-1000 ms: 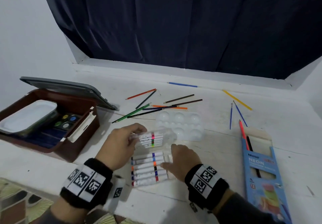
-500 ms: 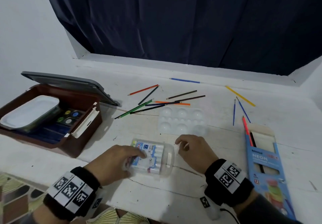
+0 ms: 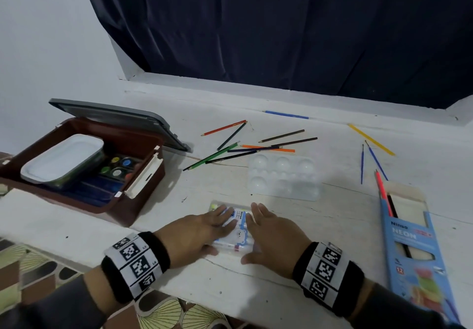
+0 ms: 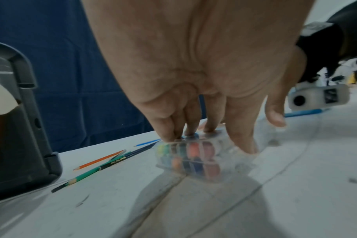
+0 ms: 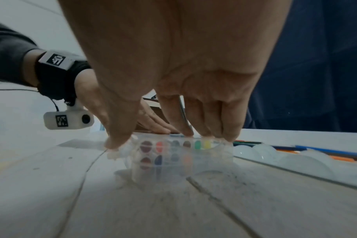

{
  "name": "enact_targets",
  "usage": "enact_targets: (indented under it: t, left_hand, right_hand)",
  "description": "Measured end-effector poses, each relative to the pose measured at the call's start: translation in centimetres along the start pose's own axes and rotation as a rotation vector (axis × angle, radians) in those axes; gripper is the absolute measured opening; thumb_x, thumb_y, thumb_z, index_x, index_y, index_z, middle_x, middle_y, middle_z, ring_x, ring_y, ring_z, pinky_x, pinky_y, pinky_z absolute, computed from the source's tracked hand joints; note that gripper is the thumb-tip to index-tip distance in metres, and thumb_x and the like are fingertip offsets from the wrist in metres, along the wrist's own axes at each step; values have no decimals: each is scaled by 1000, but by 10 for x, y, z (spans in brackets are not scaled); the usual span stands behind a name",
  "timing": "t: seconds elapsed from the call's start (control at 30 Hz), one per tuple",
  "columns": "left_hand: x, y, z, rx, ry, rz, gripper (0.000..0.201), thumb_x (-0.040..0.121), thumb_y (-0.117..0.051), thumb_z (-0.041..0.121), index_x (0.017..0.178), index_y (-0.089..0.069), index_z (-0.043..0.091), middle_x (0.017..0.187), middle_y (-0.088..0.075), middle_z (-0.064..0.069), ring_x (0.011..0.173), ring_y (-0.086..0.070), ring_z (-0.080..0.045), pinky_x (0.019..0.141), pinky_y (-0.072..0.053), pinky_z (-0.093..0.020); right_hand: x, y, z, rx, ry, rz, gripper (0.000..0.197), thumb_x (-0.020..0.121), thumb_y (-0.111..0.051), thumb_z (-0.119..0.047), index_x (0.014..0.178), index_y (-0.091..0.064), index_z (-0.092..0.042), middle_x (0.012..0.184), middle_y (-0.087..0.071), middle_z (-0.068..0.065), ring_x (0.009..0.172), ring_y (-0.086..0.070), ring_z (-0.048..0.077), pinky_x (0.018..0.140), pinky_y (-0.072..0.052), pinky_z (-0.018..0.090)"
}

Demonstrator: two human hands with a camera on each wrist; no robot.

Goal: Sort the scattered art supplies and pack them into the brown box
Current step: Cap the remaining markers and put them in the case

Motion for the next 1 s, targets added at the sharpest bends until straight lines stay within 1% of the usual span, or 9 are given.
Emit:
enact_targets:
  t: [0.23, 0.33, 0.4, 0.5, 0.6, 0.67, 0.73, 0.83, 1.0]
  left_hand:
    - [6, 10, 7, 254, -44, -63, 72, 94, -61, 37, 155, -29, 15, 163, -26, -12, 149, -29, -27, 101, -50, -43]
    - [8, 9, 5, 333, -71, -111, 75, 60, -79, 50, 126, -65, 17, 125, -69, -8, 110, -69, -21, 61, -60, -31]
    - [9, 6, 2, 345, -80, -76, 72, 51, -78, 54, 115, -71, 21, 107, -74, -1, 92, -73, -17, 52, -56, -25]
    - [13, 11, 7, 333, -64, -79, 75, 70, -72, 49, 137, -57, 18, 131, -65, -8, 115, -65, -21, 71, -57, -32]
    - [15, 8, 9, 424, -63, -144, 77, 94, -57, 37, 157, -20, 11, 162, -25, -16, 147, -30, -32, 100, -45, -44]
    - [13, 16, 13, 393, -70, -68, 79, 90, -62, 39, 154, -27, 8, 158, -32, -18, 139, -43, -34, 92, -50, -43]
    - [9, 19, 13, 362, -94, -16, 83, 69, -79, 49, 137, -55, 7, 136, -60, -17, 109, -67, -29, 66, -57, -34]
    - [7, 12, 12, 406, -200, 85, 83, 55, -84, 55, 124, -68, 11, 124, -70, -9, 101, -72, -24, 50, -55, -29]
    - [-6, 19, 3, 173, -255, 274, 74, 64, -78, 55, 129, -66, 20, 130, -67, 1, 115, -66, -11, 66, -61, -26]
  right_hand:
    - [16, 8, -11, -114, -35, -15, 68, 81, -65, -49, 129, -53, -4, 144, -39, 25, 124, -46, 34, 89, -50, 41]
    - [17, 7, -9, -99, -53, -13, 68, 77, -66, -50, 128, -54, -6, 147, -39, 22, 127, -46, 31, 93, -49, 40]
    - [16, 7, -7, -88, -74, 3, 77, 77, -65, -50, 136, -47, -6, 153, -31, 22, 136, -40, 30, 98, -47, 40]
    - [14, 7, -8, -78, -86, 14, 86, 79, -62, -53, 145, -36, -5, 159, -20, 20, 143, -31, 28, 101, -45, 41]
    - [12, 12, -8, -89, -69, 30, 86, 82, -57, -56, 146, -33, -4, 159, -20, 19, 141, -32, 28, 98, -46, 39]
    - [10, 13, -8, -85, -66, 32, 86, 85, -54, -58, 147, -31, -4, 160, -19, 18, 143, -30, 27, 101, -46, 39]
    - [8, 11, -8, -76, -68, 28, 88, 85, -56, -59, 149, -28, -6, 161, -15, 17, 146, -27, 27, 106, -42, 39]
    - [8, 8, -7, -85, -62, 34, 90, 82, -60, -59, 148, -29, -7, 161, -15, 17, 145, -27, 27, 105, -44, 41]
    - [4, 8, -8, -68, -42, 72, 90, 83, -60, -58, 148, -31, -5, 160, -18, 19, 146, -27, 30, 110, -40, 42]
Point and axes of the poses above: each hand's wrist, its own x-axis towards the middle knuckle, its own y-axis out of the back of the hand, z = x × y, the point moved 9 cm from there along x, towards the middle knuckle
